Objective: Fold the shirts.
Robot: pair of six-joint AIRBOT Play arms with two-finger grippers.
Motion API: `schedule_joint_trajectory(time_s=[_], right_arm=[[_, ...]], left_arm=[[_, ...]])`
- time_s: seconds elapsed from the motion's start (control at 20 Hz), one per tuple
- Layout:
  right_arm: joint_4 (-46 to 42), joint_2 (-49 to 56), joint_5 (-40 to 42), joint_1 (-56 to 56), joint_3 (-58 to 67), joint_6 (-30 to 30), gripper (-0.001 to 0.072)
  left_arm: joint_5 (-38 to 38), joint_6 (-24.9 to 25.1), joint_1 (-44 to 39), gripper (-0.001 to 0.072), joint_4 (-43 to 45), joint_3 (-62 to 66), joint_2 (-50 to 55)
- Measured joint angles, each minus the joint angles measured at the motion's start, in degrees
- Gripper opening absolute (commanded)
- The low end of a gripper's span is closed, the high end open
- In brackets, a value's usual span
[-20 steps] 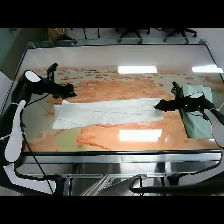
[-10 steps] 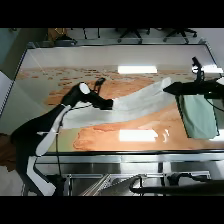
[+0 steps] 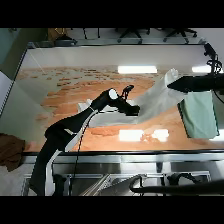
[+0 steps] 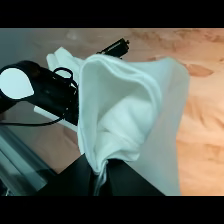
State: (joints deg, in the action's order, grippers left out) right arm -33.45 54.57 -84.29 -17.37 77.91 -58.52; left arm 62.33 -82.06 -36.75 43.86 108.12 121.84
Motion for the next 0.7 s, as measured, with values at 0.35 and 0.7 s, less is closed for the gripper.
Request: schedule_joint_trajectory(time_s=[0.35,0.7], right_arm=[[3.28,-0.22,-0.85,1.11,0.07,-1.38,0.0022],[7.85,3.02,19.52,25.70,-1.11,-1.01,0.0022]], left_arm=[[13.53,0.94,12.48,0.0012,-0.48,6.45,-16.61],[13.05,2.67,34.60,0.0012,-0.63,-7.52,-48.85]])
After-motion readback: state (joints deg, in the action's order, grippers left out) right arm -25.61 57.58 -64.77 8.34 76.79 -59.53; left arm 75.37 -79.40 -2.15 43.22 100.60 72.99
